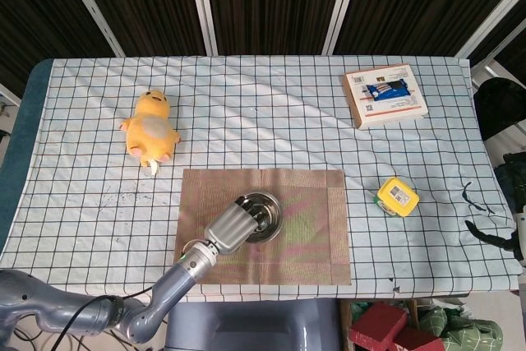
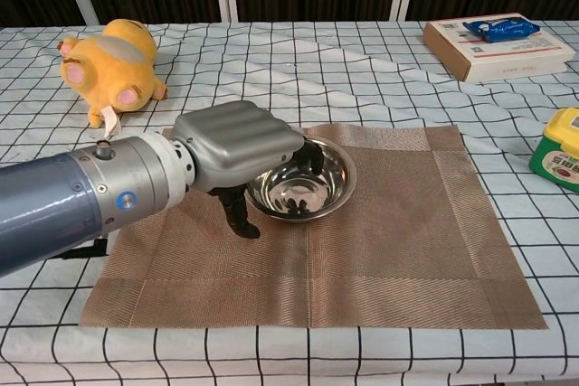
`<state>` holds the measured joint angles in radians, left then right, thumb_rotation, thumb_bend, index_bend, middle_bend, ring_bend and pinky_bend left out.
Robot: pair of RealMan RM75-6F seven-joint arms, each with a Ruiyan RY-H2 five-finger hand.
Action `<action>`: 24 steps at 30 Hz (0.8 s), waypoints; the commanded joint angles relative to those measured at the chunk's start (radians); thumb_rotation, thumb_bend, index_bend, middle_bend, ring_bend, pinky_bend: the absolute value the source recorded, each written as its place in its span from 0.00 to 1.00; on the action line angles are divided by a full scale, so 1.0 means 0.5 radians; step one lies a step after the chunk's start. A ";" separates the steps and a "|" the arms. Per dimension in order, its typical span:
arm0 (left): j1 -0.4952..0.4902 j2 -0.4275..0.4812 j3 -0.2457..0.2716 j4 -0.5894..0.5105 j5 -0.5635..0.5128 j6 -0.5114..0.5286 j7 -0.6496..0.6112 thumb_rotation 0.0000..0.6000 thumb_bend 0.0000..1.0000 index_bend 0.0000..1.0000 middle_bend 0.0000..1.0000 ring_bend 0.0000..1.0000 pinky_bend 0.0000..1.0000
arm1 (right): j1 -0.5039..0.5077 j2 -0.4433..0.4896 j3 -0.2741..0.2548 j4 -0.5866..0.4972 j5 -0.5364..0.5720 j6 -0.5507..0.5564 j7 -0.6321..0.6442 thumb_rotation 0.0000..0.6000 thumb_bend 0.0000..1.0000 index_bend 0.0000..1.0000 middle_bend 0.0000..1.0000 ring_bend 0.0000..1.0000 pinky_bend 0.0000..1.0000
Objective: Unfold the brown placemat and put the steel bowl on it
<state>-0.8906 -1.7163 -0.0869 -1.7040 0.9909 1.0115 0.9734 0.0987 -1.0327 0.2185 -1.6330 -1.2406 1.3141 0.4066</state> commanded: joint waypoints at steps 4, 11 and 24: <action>0.081 0.201 0.001 -0.248 0.048 0.158 -0.099 1.00 0.10 0.15 0.18 0.15 0.20 | 0.000 0.000 -0.005 0.000 -0.002 -0.002 -0.013 1.00 0.13 0.00 0.00 0.01 0.19; 0.317 0.586 0.084 -0.485 0.250 0.441 -0.341 1.00 0.10 0.15 0.17 0.15 0.20 | 0.002 -0.014 -0.016 0.013 -0.018 0.015 -0.069 1.00 0.13 0.00 0.00 0.01 0.19; 0.903 1.102 0.322 -0.422 0.551 0.985 -0.957 1.00 0.08 0.06 0.09 0.11 0.15 | 0.014 -0.072 -0.059 0.041 -0.079 0.053 -0.242 1.00 0.13 0.00 0.00 0.01 0.19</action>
<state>-0.5022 -1.2043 0.0436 -1.9484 1.2294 1.4587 0.5653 0.1044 -1.0636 0.1929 -1.6151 -1.2745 1.3369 0.2960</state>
